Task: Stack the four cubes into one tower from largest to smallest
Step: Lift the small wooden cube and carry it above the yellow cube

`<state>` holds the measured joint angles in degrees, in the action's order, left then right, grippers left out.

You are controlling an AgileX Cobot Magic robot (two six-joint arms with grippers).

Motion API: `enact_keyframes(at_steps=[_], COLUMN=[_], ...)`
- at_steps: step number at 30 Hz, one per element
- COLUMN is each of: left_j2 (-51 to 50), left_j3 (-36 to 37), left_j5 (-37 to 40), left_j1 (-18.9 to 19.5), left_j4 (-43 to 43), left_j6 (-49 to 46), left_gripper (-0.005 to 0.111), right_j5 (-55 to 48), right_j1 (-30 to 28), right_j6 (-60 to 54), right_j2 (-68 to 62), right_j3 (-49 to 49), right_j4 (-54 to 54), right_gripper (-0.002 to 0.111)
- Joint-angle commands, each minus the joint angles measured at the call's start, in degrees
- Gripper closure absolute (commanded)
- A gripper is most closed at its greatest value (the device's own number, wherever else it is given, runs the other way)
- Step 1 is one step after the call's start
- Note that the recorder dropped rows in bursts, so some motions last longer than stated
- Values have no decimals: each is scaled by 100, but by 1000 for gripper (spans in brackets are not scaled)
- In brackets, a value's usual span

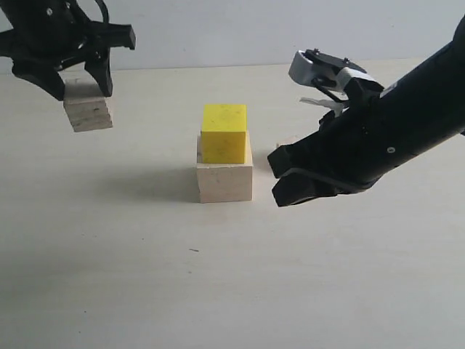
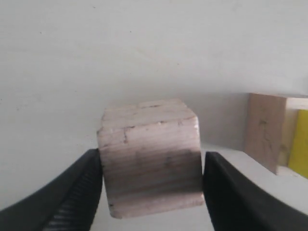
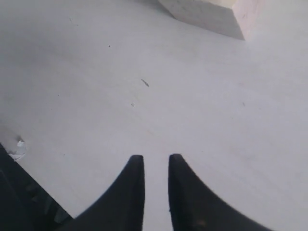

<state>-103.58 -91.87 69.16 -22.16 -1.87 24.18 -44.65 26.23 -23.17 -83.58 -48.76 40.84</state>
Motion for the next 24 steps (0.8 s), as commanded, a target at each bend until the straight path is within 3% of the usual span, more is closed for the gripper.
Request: enact_keyframes(at_steps=[1,6,12,24], left_j2=[382,598,517,-447], left_j3=[-14,-29,-311,-1656], left_j5=[81,81,81,81], left_j1=[-195,-751,-1220,-1245], left_j4=[289,298,370,975], left_j6=[-146,45,243,106], left_gripper=[107,107,107,107], right_j5=[-111,-535,-902,-917], right_j1=[-22,-22,-22,-22], right_j6=[690,2135,2317,2273], right_j2=[391,683,905,1075], right_j3=[-23,-23,-23,-23], right_j4=[-725,-2365,-2584,-2584], right_gripper=[96,96,96,96])
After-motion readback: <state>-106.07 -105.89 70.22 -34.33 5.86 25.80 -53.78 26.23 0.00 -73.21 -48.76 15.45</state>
